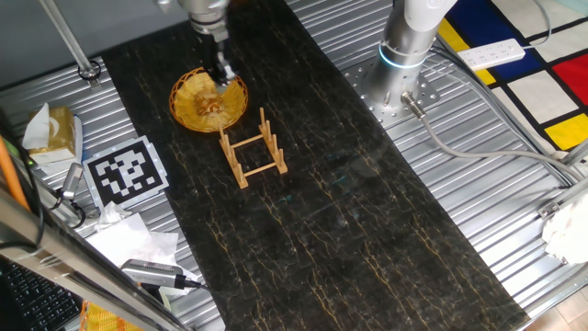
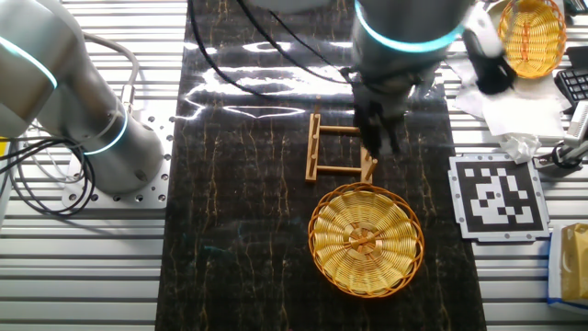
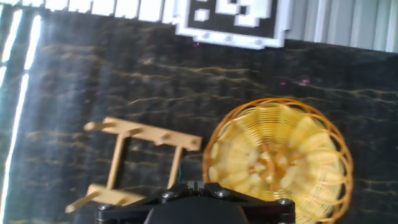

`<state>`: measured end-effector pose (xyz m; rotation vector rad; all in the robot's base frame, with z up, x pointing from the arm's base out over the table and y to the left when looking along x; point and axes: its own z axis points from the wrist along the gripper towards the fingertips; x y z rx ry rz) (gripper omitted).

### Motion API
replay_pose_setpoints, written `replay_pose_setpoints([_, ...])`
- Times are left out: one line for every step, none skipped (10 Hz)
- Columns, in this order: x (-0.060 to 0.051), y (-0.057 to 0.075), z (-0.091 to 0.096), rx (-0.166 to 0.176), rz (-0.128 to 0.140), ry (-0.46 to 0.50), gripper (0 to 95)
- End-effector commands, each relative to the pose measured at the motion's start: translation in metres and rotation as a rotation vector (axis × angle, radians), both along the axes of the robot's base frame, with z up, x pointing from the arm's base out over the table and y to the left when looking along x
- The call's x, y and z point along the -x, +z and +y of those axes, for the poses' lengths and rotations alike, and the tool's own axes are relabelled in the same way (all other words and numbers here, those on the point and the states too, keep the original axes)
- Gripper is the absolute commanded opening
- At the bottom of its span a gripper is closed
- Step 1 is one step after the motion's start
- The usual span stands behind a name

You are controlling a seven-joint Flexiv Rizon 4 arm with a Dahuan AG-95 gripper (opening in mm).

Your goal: Take the dish off the dish rack

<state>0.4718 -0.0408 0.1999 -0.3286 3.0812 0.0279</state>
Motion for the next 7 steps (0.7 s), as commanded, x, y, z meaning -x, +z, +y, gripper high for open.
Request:
replay_pose_setpoints([0.001,-0.005,0.013,0.017,0.001,0.037,0.0])
replay_pose_setpoints([0.0,-0.006,0.015,0.023,0.001,0.058,0.0])
replay_pose_setpoints([0.0,-0.007,0.019,0.036,0.003,0.089,0.0])
replay_pose_setpoints([0.0,-0.007,0.02,0.042,0.004,0.095,0.0])
replay_pose_setpoints([0.001,-0.009,0.024,0.048,0.006,0.107,0.0])
replay_pose_setpoints([0.002,-0.01,0.027,0.049,0.005,0.109,0.0])
replay_pose_setpoints([0.004,-0.011,0.029,0.051,0.005,0.111,0.0])
